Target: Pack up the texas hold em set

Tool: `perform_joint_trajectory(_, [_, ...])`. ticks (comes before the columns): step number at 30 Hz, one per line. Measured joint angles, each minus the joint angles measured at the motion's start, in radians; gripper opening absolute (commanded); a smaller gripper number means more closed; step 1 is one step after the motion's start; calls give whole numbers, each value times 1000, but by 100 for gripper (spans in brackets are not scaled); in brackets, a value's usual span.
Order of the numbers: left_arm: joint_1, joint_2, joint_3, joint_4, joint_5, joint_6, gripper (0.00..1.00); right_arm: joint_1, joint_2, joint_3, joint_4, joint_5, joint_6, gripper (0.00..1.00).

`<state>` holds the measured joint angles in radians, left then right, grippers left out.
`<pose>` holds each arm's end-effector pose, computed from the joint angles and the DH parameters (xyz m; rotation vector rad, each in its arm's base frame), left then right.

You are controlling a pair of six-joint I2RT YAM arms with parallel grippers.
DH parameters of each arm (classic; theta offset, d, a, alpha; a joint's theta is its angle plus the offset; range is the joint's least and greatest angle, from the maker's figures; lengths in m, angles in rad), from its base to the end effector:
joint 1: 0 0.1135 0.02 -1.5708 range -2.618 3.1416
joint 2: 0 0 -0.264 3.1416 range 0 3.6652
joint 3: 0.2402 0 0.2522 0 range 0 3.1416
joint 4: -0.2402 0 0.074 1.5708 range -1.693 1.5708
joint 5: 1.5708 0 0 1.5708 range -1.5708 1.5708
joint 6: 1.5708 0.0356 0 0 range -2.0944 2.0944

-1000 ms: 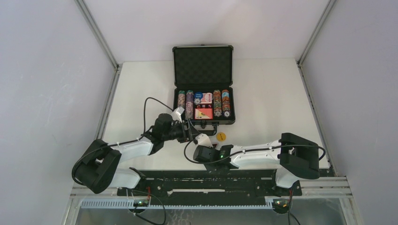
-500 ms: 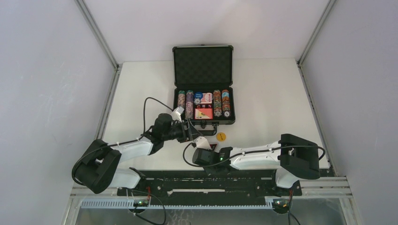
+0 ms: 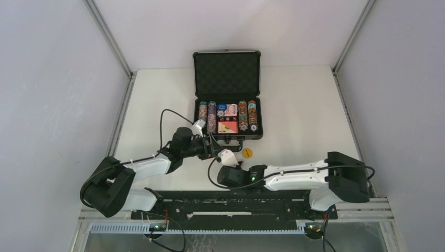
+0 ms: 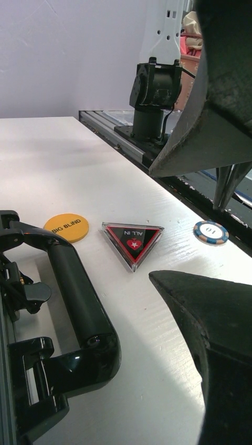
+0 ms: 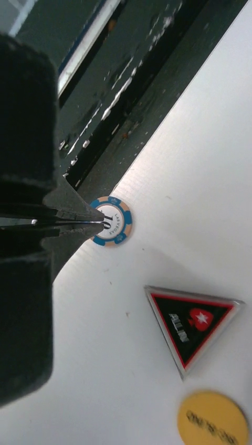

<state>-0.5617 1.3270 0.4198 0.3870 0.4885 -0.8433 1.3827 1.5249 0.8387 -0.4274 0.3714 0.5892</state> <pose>0.1992 -0.1451 0.1613 0.0062 2.3260 -1.3001 0.0656 0.2753 0.1723 -0.8915 2.4193 0.2325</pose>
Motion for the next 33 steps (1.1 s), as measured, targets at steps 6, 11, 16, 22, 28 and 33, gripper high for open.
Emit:
perform_joint_trajectory(6, [3, -21, -16, 1, -8, -5, 71, -8, -101, 1, 16, 61, -43, 67])
perform_joint_trajectory(11, [24, -32, -27, 2, -19, -14, 73, -30, -63, -1, 25, 42, -84, 70])
perform_joint_trajectory(16, [59, -35, -53, 0, -43, -28, 74, -32, -23, -14, 44, 6, -114, 69])
perform_joint_trajectory(22, [66, -39, -57, 1, -51, -33, 74, -39, -3, -43, 96, -53, -146, 71])
perform_joint_trajectory(28, [66, -39, -57, 2, -51, -40, 74, -47, -2, -82, 130, -114, -182, 70])
perform_joint_trajectory(33, [66, -37, -57, 2, -51, -40, 74, -47, 7, -84, 149, -136, -203, 67])
